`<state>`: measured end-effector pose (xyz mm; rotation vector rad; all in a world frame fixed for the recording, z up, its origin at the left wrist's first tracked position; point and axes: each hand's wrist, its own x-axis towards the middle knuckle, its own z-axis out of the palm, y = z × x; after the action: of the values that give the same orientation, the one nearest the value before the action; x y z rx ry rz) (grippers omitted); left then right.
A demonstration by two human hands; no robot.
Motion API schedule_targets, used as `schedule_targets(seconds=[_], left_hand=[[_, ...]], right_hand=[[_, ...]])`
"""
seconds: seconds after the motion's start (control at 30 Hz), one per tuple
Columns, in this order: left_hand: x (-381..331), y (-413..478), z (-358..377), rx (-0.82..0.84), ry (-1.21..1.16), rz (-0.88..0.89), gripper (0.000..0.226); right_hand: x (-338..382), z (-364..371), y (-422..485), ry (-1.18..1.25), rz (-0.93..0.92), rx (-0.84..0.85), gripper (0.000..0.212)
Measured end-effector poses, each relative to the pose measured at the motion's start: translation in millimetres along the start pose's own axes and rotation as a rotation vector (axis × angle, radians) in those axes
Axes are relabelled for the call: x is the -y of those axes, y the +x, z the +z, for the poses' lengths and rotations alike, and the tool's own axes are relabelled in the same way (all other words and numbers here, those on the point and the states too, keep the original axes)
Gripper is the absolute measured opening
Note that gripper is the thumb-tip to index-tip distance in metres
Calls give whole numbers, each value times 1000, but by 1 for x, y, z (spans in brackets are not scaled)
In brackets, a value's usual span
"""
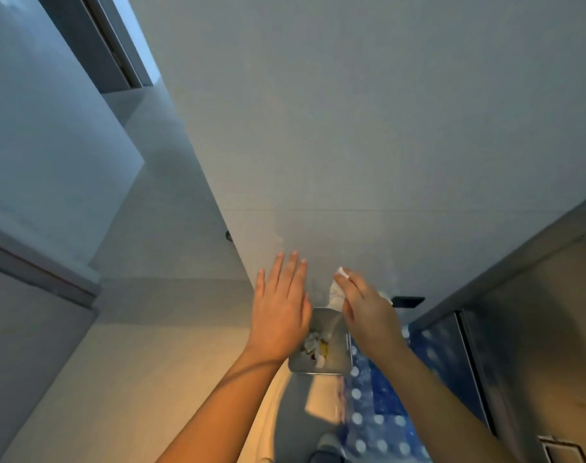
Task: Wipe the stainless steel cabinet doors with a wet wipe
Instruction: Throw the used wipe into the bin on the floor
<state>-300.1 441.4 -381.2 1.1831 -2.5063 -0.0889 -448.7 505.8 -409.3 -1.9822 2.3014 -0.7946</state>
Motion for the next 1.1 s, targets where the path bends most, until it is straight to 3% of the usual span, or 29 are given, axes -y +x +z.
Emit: schedule_targets(seconds=[0.43,0.87,1.1], left_hand=[[31,-16,124,118,81,-61,51],[39,-22,160,120,128,-86,46],[37,-21,165,134,154,-98,47]], right_hand=[[-49,117,-34,152,181,139,57],[-68,173,-50,135,292,293,61],[-63,168,-43,357,423,388,53]])
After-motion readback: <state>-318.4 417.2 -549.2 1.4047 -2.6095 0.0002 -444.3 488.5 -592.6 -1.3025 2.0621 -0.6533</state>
